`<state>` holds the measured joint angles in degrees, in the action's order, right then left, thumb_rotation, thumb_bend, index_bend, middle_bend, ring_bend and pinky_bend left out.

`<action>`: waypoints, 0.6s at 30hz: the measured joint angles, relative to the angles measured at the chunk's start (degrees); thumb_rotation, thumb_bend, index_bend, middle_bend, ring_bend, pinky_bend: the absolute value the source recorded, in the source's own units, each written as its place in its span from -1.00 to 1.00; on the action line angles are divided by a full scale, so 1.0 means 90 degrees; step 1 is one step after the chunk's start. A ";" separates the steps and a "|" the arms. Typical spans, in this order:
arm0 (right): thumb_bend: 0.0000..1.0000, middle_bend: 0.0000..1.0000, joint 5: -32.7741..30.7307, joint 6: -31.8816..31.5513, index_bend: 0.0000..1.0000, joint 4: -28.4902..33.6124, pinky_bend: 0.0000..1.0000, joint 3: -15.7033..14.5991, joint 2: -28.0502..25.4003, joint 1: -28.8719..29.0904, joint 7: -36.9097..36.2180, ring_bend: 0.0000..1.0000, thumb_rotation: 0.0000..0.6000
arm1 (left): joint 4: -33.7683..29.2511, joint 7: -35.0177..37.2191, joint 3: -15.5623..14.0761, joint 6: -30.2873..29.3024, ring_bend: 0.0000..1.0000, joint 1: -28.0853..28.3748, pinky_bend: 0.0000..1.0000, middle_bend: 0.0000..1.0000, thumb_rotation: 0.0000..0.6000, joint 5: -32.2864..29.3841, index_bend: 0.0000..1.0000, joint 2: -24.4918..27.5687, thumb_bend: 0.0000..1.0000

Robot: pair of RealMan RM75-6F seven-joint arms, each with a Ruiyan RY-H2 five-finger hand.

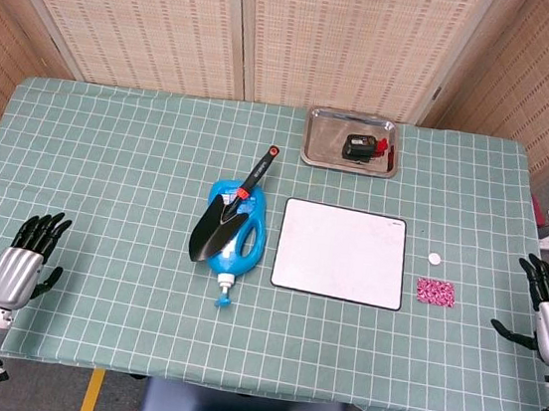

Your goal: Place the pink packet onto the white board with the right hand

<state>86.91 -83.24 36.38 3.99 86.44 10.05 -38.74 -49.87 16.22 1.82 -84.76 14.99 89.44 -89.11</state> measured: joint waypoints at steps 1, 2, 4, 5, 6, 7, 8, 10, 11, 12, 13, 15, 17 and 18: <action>-1.00 -1.00 -0.0002 0.0006 -1.00 0.0003 -1.00 -0.0001 0.0000 0.0000 0.0012 -1.00 1.00 | 0.0006 -0.0001 0.0007 0.0006 -1.00 0.0004 -1.00 -1.00 1.00 -0.0008 -1.00 -0.0006 -0.35; -1.00 -1.00 -0.0002 0.0011 -1.00 0.0007 -1.00 -0.0002 -0.0001 0.0002 0.0021 -1.00 1.00 | 0.0012 -0.0013 0.0016 0.0010 -1.00 0.0009 -1.00 -1.00 1.00 -0.0016 -1.00 -0.0012 -0.35; -1.00 -1.00 0.0000 0.0007 -1.00 0.0011 -1.00 -0.0003 -0.0004 0.0004 0.0023 -1.00 1.00 | 0.0021 -0.0031 0.0026 0.0012 -1.00 0.0015 -1.00 -1.00 1.00 -0.0022 -1.00 -0.0014 -0.35; -1.00 -1.00 0.0002 0.0000 -1.00 0.0012 -1.00 -0.0005 -0.0005 0.0001 0.0018 -1.00 1.00 | 0.0023 -0.0027 0.0030 0.0010 -1.00 0.0013 -1.00 -1.00 1.00 -0.0029 -1.00 -0.0014 -0.35; -1.00 -1.00 0.0005 -0.0007 -1.00 0.0013 -1.00 -0.0007 -0.0006 -0.0002 0.0013 -1.00 1.00 | 0.0021 -0.0026 0.0029 0.0009 -1.00 0.0008 -1.00 -1.00 1.00 -0.0031 -1.00 -0.0013 -0.35; -1.00 -1.00 0.0011 -0.0020 -1.00 0.0014 -1.00 -0.0013 -0.0006 -0.0009 0.0008 -1.00 1.00 | 0.0018 -0.0027 0.0025 0.0006 -1.00 0.0003 -1.00 -1.00 1.00 -0.0030 -1.00 -0.0011 -0.35; -1.00 -1.00 0.0016 -0.0032 -1.00 0.0014 -1.00 -0.0018 -0.0004 -0.0014 0.0008 -1.00 1.00 | 0.0012 -0.0032 0.0021 -0.0009 -1.00 -0.0002 -1.00 -1.00 1.00 -0.0024 -1.00 -0.0010 -0.35; -1.00 -1.00 0.0031 -0.0070 -1.00 0.0013 -1.00 -0.0027 0.0001 -0.0026 0.0013 -1.00 1.00 | -0.0002 -0.0044 0.0018 -0.0045 -1.00 -0.0008 -1.00 -1.00 1.00 -0.0009 -1.00 -0.0010 -0.36; -1.00 -1.00 0.0035 -0.0086 -1.00 0.0012 -1.00 -0.0029 0.0003 -0.0031 0.0014 -1.00 1.00 | -0.0008 -0.0050 0.0015 -0.0069 -1.00 -0.0008 -1.00 -1.00 1.00 0.0009 -1.00 -0.0011 -0.35; -1.00 -1.00 0.0037 -0.0098 -1.00 0.0010 -1.00 -0.0029 0.0005 -0.0033 0.0015 -1.00 1.00 | -0.0008 -0.0048 0.0012 -0.0078 -1.00 -0.0006 -1.00 -1.00 1.00 0.0022 -1.00 -0.0012 -0.35; -1.00 -1.00 0.0037 -0.0109 -1.00 0.0004 -1.00 -0.0024 0.0006 -0.0033 0.0016 -1.00 1.00 | -0.0006 -0.0038 0.0010 -0.0075 -1.00 -0.0001 -1.00 -1.00 1.00 0.0025 -1.00 -0.0013 -0.35; -1.00 -1.00 0.0032 -0.0101 -1.00 -0.0008 -1.00 -0.0019 0.0007 -0.0029 0.0023 -1.00 1.00 | 0.0016 -0.0021 0.0011 -0.0035 -1.00 0.0016 -1.00 -1.00 1.00 0.0021 -1.00 -0.0015 -0.35; -1.00 -1.00 0.0026 -0.0085 -1.00 -0.0027 -1.00 -0.0019 0.0009 -0.0028 0.0049 -1.00 1.00 | 0.0049 -0.0006 0.0013 0.0019 -1.00 0.0032 -1.00 -1.00 1.00 0.0007 -1.00 -0.0023 -0.35; -1.00 -1.00 0.0025 -0.0081 -1.00 -0.0034 -1.00 -0.0021 0.0011 -0.0028 0.0065 -1.00 1.00 | 0.0060 -0.0006 0.0013 0.0033 -1.00 0.0033 -1.00 -1.00 1.00 -0.0004 -1.00 -0.0028 -0.36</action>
<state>87.13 -83.97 36.07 3.81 86.54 9.80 -38.15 -49.33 16.17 1.94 -84.46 15.29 89.40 -89.36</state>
